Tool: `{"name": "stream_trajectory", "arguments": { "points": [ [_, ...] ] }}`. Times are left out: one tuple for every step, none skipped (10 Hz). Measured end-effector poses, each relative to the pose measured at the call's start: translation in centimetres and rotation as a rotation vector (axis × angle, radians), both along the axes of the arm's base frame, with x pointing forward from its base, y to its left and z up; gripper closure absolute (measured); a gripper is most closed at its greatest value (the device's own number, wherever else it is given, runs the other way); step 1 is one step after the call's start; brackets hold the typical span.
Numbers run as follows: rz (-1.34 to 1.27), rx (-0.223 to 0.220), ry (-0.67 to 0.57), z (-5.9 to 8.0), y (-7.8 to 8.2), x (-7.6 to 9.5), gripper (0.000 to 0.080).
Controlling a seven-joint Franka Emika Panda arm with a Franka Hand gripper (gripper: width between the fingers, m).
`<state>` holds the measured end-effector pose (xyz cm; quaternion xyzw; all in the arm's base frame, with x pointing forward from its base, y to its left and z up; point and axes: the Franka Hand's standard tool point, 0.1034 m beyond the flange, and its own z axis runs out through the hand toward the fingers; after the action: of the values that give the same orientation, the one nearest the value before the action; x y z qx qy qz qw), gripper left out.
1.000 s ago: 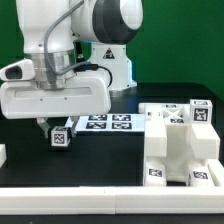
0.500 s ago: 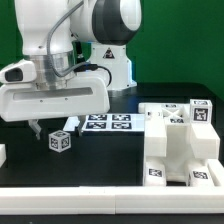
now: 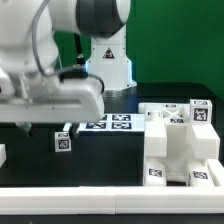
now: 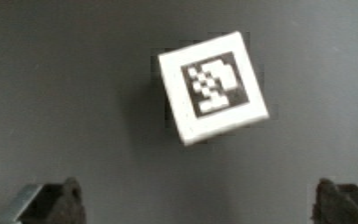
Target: Assemble chair
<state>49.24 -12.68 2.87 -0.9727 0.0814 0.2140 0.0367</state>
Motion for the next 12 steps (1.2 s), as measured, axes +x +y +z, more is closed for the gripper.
{"name": "stream_trajectory", "arguments": {
  "points": [
    [0.001,0.018,0.046,0.0,0.4,-0.4,0.0151],
    [-0.001,0.031,0.075,0.2,0.5,-0.3,0.0151],
    [-0.008,0.025,0.07,0.0,0.4,-0.2,0.0151],
    [-0.07,0.014,0.077,0.0,0.4,-0.4,0.0151],
    [-0.195,0.007,0.087,0.2,-0.2,-0.6,0.0151],
    [-0.35,0.011,0.113,0.3,-0.7,-1.1,0.0151],
    [-0.415,0.03,0.129,0.4,-1.5,-1.5,0.0151],
    [-0.392,0.019,0.125,0.3,-1.6,-1.4,0.0151],
    [-0.386,0.02,0.125,0.2,-1.2,-1.3,0.0151],
    [-0.388,0.02,0.125,0.2,-1.3,-1.4,0.0151],
    [-0.427,0.017,0.13,0.1,-1.2,-1.4,0.0151],
    [-0.618,0.019,0.167,-0.1,-0.6,-1.3,0.0151]
  ]
}}
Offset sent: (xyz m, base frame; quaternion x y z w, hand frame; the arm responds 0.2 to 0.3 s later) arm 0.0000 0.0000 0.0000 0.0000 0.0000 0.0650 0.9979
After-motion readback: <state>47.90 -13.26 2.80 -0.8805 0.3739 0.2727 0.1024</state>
